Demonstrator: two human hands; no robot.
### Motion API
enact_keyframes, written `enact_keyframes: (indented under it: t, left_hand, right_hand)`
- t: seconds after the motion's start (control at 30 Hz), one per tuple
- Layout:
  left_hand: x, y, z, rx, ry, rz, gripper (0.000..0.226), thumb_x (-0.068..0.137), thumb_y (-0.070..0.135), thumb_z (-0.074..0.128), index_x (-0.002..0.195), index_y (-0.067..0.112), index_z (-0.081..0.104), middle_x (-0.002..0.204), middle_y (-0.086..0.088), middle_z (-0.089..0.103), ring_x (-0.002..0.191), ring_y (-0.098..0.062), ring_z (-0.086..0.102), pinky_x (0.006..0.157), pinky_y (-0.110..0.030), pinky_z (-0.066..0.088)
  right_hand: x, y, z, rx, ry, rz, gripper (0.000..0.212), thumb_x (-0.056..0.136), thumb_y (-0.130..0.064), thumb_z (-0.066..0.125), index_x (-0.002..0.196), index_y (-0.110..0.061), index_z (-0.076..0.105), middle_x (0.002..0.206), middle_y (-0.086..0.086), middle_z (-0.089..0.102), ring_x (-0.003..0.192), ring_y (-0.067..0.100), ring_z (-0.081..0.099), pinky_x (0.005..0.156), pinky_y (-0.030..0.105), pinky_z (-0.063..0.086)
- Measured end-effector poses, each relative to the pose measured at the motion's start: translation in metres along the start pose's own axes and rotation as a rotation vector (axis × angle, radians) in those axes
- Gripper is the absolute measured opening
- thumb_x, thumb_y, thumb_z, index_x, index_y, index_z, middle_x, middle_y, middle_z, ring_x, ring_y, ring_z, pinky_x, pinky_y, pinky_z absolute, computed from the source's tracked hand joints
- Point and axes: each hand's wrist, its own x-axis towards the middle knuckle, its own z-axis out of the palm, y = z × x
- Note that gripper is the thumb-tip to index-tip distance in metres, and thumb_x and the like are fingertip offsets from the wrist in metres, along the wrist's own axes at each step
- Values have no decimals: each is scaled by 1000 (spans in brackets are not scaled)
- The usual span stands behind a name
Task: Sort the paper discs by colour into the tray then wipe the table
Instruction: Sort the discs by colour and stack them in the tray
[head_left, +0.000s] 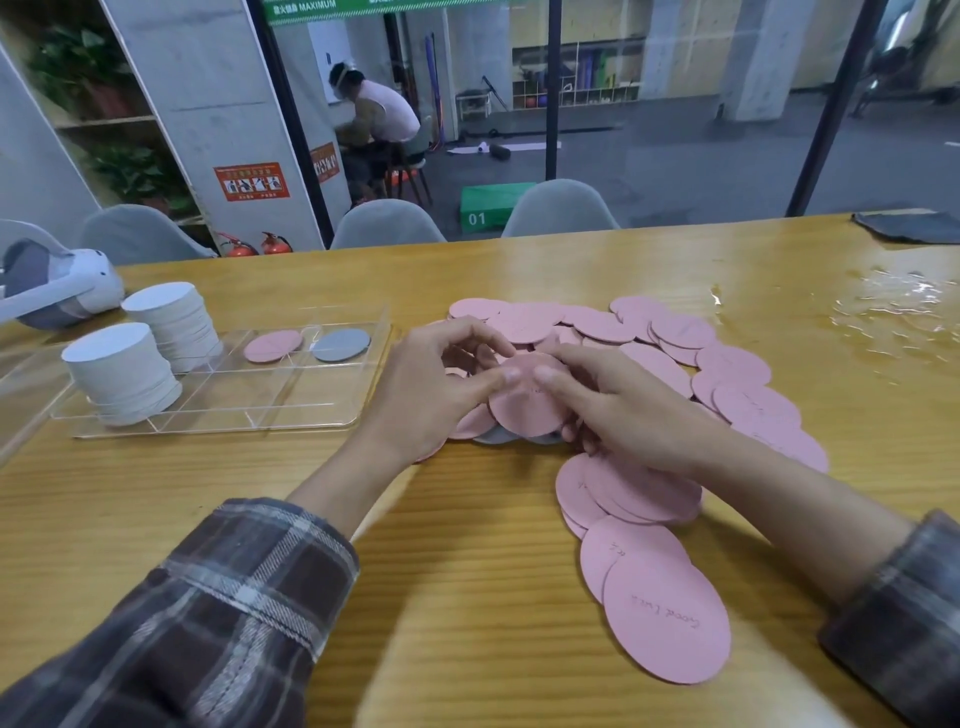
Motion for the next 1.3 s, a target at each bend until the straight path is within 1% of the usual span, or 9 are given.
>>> enact_keyframes:
  t: [0.23,0.33,0.47,0.53,0.67,0.9,1.03,1.17,1.3]
  left_hand:
    - [-3,8,12,116,67,132,17,84,23,87,80,16,72,67,6,64,61,-10,57,61,-21,45]
    - [-8,14,23,150,-71,152,21,86,27,86,74,17,72,62,8,61,56,-6,51,58,-15,38]
    - [-15,23,44,173,-275,122,24,76,42,91,84,25,77,73,8,67,63,-9,56,60,-14,41]
    - [-16,28,52,197,-341,117,31,70,47,93,90,30,77,79,9,67,67,-11,56,62,-16,42]
    - [-15,33,57,213,-415,107,37,67,45,96,98,35,78,84,8,63,73,-14,55,64,-13,39]
    - [-11,25,40,81,-402,-27,36,75,24,93,108,30,81,86,11,69,75,-9,63,70,-19,50]
    - [-8,28,35,-54,-358,-78,16,85,14,86,96,24,81,82,-1,63,70,-14,63,73,-30,54]
    - [-9,27,40,47,-283,-76,13,86,20,85,93,30,80,93,-2,69,74,-25,69,72,-43,58]
    - [-17,30,48,157,-352,-16,18,79,35,90,92,29,79,81,6,69,64,-9,60,62,-21,48]
  right_hand:
    - [1,5,-15,-59,93,-44,16,105,-19,54,115,-23,66,71,-7,68,58,11,63,56,28,50]
    - [-1,14,-30,-138,143,-44,19,104,-21,55,119,-23,67,87,-9,72,68,9,67,66,32,52]
    - [-7,26,-49,-147,186,-17,18,105,-19,55,116,-28,65,67,-15,66,57,5,62,57,20,46]
    - [-12,32,-58,-172,220,-16,18,104,-18,55,115,-29,64,68,-15,65,58,3,60,56,15,43]
    - [-21,43,-71,-171,196,11,19,104,-19,55,119,-22,66,82,-5,68,62,6,62,59,27,46]
    - [-24,39,-69,-115,154,-16,20,106,-18,53,120,-24,66,70,-24,62,60,3,57,59,22,44]
    - [-25,38,-63,-53,149,48,18,107,-19,50,116,-20,65,83,1,66,58,9,60,57,28,47]
    - [-23,39,-61,-65,136,90,22,107,-21,48,110,-3,59,74,10,58,57,14,60,56,38,50]
    - [-22,40,-61,-89,146,89,20,106,-22,48,109,-7,60,72,16,61,57,17,61,57,37,51]
